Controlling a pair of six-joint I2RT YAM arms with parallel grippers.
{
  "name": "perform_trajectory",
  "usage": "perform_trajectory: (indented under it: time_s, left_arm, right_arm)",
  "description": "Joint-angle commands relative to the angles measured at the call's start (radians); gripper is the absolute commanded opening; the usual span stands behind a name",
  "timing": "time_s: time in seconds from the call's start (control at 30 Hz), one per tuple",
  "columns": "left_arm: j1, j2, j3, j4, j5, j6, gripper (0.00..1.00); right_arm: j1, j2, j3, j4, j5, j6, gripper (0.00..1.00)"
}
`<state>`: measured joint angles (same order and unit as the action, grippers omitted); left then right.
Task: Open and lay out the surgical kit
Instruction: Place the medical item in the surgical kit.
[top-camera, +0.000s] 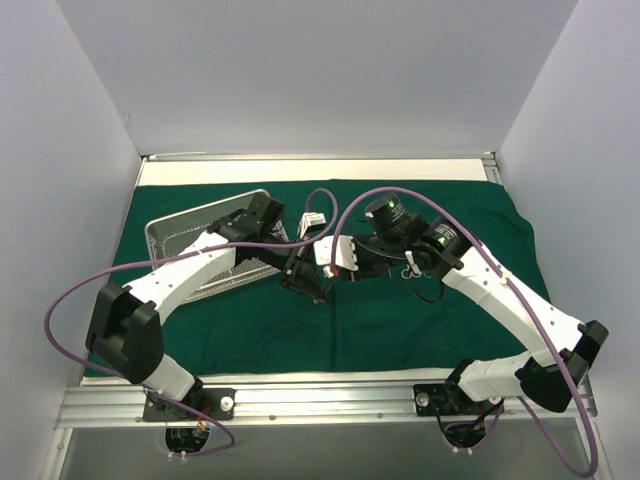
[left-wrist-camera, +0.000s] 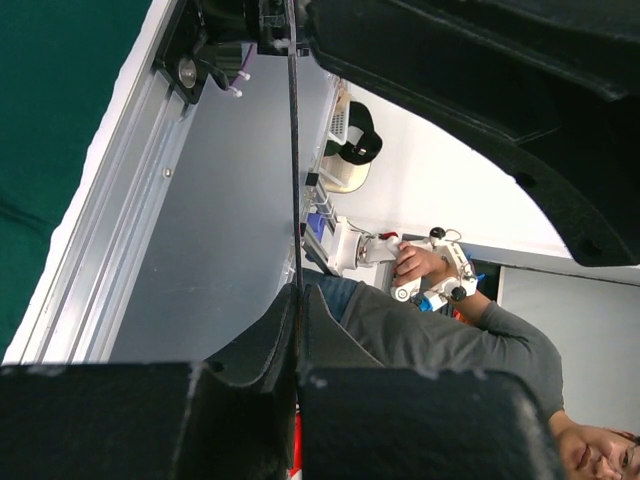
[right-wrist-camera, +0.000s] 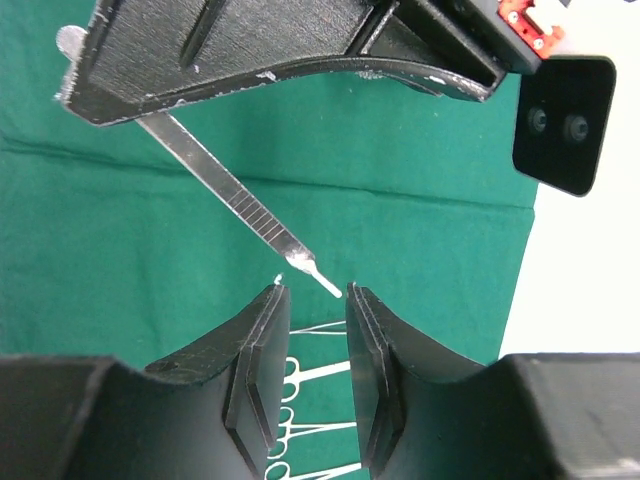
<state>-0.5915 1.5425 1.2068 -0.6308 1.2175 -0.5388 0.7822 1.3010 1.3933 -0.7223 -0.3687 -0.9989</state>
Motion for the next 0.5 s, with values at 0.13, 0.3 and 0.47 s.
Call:
perform_trajectory:
  time_s: [0.13,0.3,0.47]
  left_arm:
    - [-0.016,0.013,0.053,0.066,0.043,-0.018,0.02]
    - [-0.027,0.022,0.063,0.068,0.045,-0.018,0.02]
    - [-0.028,0.025,0.068,0.068,0.05,-0.016,0.02]
  right_arm:
    - [0.019,-0.025,-0.039,-0.005,0.027,-0.026,0.29]
    - [0.026,-0.011,-0.05,0.015,0.031,-0.037,0.28]
    - [0.031,-0.002,-0.063,0.032,0.045,-0.05,0.27]
